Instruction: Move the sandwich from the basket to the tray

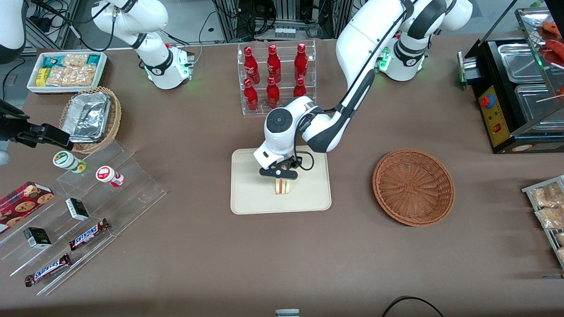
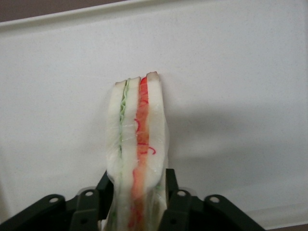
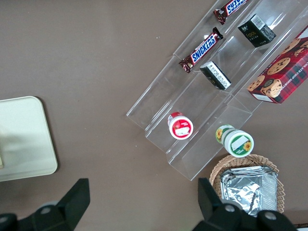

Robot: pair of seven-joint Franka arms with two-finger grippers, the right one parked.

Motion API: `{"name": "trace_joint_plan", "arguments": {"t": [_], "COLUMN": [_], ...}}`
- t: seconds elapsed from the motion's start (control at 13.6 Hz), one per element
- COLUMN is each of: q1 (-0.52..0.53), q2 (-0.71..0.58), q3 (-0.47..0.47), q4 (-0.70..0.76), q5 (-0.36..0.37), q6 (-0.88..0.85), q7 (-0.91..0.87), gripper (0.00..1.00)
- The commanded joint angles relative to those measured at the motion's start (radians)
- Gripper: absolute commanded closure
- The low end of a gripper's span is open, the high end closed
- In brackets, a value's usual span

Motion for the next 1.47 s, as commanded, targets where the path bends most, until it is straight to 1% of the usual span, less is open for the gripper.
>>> {"name": "trace_joint_plan", "arguments": {"t": [0.0,0.22,0.59,0.81,0.95,1.1,1.25,1.39], "q1": [-0.014,-0.013,0.019,0.093,0.169,0.240,0.297,0.358], "q2": [0.002,-0.041,-0.197,-0.314,-0.384,-0.463,-0.526,-0.576], "q3": [0.011,0.011,0.025,0.028,0.027,0.027,0.027,0.027], "q4": [0.030,0.030,0.032,0.021,0.009,-0.039,-0.075,-0.097], "q5": [0.009,0.006,-0.001,-0.004,-0.005,-0.005,-0.008,-0.040], "q6": [-0.002,-0.008,-0.113,-0.256,-0.359,-0.375,-0.398,-0.438], "q7": [-0.010,-0.027,-0.111,-0.127,-0.115,-0.109,-0.032,0.060], "gripper": [0.00,0.00,0.00,0.00,0.00,0.00,0.00,0.00]}}
